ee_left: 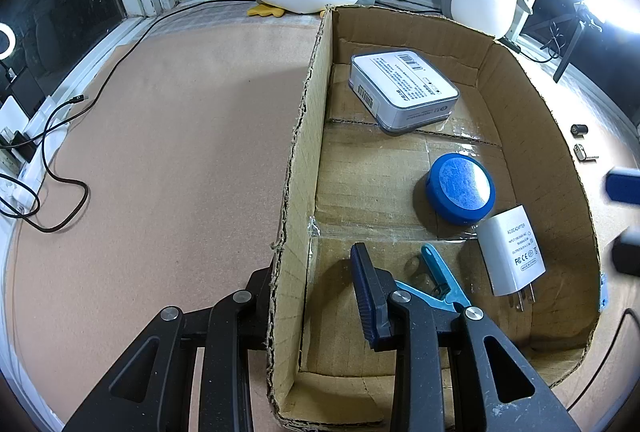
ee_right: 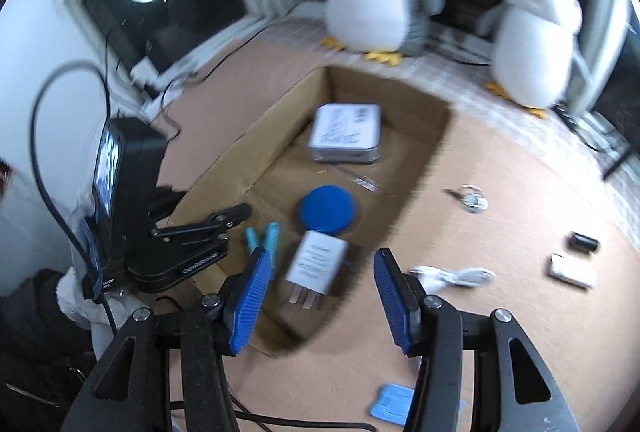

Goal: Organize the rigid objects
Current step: 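Reach the right tool to the white USB cable and grasp it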

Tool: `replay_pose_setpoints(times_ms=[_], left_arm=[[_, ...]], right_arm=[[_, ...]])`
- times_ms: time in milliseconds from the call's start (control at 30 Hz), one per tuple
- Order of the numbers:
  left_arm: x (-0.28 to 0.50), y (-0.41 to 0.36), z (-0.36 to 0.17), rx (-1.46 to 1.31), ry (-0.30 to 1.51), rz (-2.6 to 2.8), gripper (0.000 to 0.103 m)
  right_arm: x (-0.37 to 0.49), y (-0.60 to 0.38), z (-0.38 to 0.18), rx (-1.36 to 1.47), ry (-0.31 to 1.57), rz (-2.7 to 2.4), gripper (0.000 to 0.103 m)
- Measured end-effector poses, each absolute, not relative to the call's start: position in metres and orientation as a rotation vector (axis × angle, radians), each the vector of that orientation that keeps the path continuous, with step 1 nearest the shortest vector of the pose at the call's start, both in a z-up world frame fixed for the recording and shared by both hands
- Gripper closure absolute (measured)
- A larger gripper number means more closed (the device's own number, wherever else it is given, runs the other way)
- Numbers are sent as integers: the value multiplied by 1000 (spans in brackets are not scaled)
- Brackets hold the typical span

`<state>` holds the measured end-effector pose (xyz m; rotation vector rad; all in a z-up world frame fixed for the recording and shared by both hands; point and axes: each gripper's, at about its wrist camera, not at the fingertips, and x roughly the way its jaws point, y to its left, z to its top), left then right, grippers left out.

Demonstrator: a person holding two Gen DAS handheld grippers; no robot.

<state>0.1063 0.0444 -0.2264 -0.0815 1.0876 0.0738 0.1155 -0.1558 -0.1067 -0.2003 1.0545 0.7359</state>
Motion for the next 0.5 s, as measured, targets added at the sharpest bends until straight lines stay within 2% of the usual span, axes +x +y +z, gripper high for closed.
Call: replay_pose_setpoints(times_ms=[233, 500], left_arm=[[106, 43, -227, -75, 1087, 74, 71], [106, 43, -227, -73, 1087, 75, 71]], right_arm=[[133, -214, -111, -139, 1063, 586, 47], [148, -238, -148, -161, 1142, 503, 47]])
